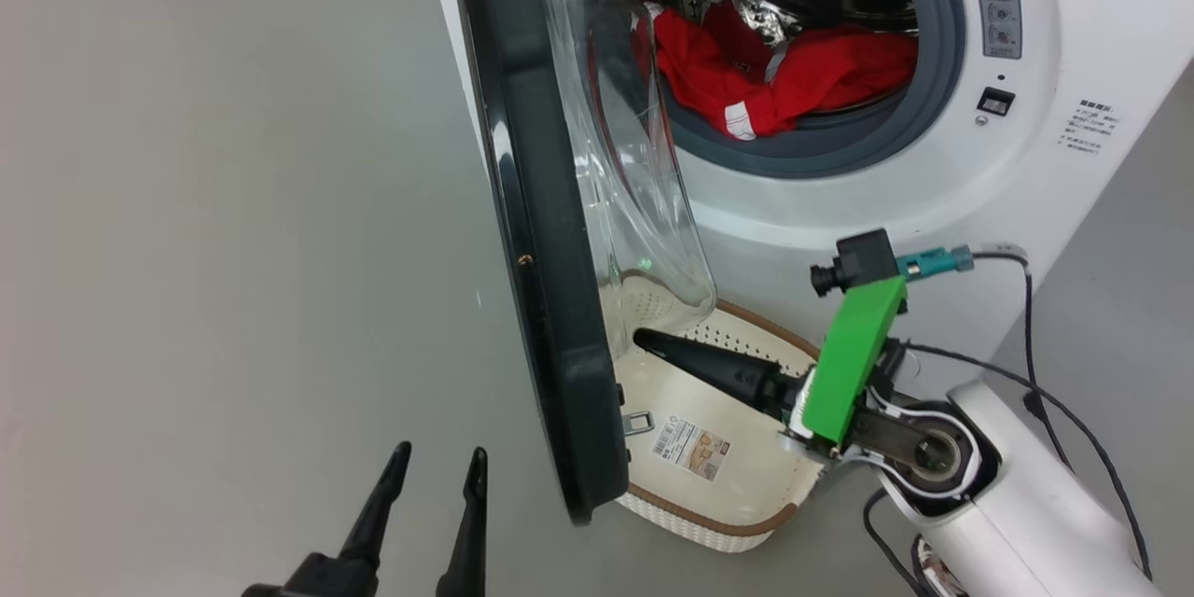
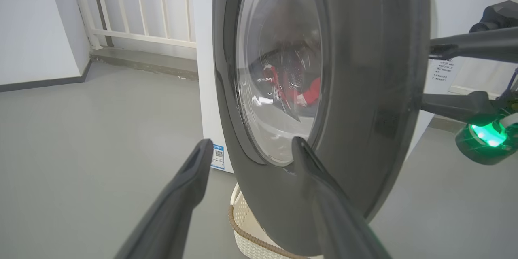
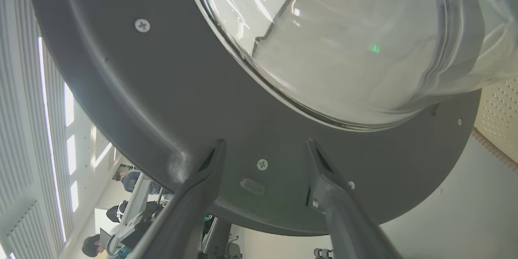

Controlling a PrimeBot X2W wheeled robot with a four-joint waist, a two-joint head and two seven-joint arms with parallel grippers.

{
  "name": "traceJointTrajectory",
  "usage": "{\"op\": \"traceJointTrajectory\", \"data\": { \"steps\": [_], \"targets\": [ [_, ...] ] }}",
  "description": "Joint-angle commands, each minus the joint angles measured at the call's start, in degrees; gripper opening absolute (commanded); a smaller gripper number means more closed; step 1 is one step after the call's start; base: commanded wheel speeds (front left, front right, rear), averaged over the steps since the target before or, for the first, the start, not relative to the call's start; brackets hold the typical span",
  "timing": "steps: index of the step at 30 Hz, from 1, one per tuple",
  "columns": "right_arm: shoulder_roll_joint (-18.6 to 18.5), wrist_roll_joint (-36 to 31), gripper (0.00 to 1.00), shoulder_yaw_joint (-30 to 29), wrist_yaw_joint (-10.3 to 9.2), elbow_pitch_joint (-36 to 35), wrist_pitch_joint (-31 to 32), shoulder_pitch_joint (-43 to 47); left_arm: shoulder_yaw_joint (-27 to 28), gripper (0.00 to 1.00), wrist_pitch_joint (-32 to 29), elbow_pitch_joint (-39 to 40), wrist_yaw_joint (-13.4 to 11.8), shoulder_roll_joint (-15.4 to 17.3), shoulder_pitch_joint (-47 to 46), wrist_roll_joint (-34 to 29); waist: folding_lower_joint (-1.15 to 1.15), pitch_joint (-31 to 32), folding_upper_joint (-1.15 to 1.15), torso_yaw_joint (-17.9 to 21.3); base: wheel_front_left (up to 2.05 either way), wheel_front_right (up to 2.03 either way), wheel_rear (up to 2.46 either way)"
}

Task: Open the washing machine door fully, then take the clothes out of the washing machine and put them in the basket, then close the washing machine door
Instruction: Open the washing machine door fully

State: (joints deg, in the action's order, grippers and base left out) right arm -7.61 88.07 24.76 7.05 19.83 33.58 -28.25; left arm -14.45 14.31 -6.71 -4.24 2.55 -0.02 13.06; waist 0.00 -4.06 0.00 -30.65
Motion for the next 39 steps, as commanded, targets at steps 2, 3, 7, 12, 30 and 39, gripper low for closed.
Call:
{"op": "traceJointTrajectory", "data": {
  "steps": [2,3,7,12,30,39],
  "targets": [
    [-0.5,-0.8,1.00,0.2,0.44,-1.7,-1.5,1.3,2.0,1.00,0.7,0.6,0.6,0.3,-1.9,-0.8,0.00,0.6,0.00,0.3,0.00,0.00,0.00],
    [-0.9,-0.8,1.00,0.1,0.44,-1.7,-2.1,1.9,2.0,1.00,0.7,0.4,0.8,0.3,-1.9,-0.8,0.00,0.8,0.00,0.4,0.00,0.00,0.00],
    [-3.1,-1.2,1.00,-0.4,0.44,-1.6,-4.5,4.3,1.9,1.00,0.7,-0.3,1.2,0.3,-1.9,-0.8,0.00,1.5,0.00,0.8,0.00,0.00,0.00],
    [-5.5,-1.8,1.00,-0.5,0.44,-2.1,-7.6,7.8,2.2,1.00,0.7,-0.9,1.5,0.3,-2.0,-0.9,0.00,2.0,0.00,1.6,0.00,0.00,0.00],
    [-13.3,-6.6,1.00,4.6,0.44,-1.7,-20.1,14.7,4.3,1.00,0.7,-0.8,1.7,0.3,-0.9,-1.4,0.00,2.3,0.00,6.2,0.00,0.00,0.00],
    [-16.0,-8.5,1.00,8.1,0.44,-0.2,-28.8,17.0,4.9,1.00,0.7,-0.9,1.8,0.3,0.1,-1.4,0.00,3.2,0.00,6.9,0.00,0.00,0.00]
  ]
}}
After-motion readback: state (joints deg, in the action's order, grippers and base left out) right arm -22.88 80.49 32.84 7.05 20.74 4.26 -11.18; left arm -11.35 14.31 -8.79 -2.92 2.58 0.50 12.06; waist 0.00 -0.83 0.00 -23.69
